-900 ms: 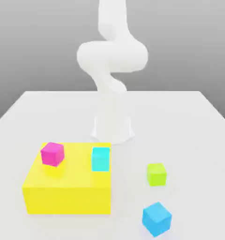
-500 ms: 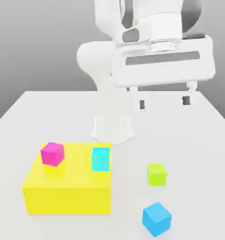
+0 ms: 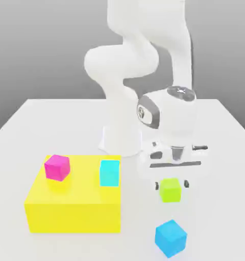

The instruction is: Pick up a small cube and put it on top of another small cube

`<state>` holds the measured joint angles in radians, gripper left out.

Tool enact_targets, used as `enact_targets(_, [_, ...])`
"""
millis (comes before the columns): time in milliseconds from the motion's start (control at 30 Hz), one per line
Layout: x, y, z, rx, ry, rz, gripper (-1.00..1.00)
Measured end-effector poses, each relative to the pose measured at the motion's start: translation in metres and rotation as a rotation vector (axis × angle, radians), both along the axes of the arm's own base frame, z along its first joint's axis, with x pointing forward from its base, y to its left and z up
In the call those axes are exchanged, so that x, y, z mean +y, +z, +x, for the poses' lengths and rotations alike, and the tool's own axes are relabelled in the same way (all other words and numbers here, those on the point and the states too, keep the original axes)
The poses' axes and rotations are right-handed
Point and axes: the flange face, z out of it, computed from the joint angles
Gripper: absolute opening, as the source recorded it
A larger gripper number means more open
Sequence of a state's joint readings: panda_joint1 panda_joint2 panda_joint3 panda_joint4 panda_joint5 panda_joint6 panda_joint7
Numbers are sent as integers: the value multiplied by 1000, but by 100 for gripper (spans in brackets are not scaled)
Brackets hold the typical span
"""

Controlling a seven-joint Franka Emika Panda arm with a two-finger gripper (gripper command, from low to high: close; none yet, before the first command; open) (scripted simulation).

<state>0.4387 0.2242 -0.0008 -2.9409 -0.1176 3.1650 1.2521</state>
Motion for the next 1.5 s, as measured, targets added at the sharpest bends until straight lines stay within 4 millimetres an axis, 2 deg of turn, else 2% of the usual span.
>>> enact_targets(200, [0, 0, 0, -1, 0, 0, -100])
enact_targets(500, [-1, 60, 2, -2, -9, -2, -100])
enact_targets(667, [-27, 90, 42, -53, 21, -28, -100])
enact_targets(833, [-74, 130, 83, -117, 94, -105, -100])
enact_targets(967, [-144, 158, 93, -89, 59, -130, -100])
enact_targets(1133, [-233, 188, 77, -34, 0, -100, -100])
enact_targets(1267, [-298, 210, 47, -4, -37, -38, -100])
enact_targets(1300, [-307, 213, 39, -2, -29, -21, -100])
enact_targets(1367, [-313, 204, 33, -2, -9, -2, -100])
enact_targets(1500, [-315, 161, 31, -1, -4, 1, -100])
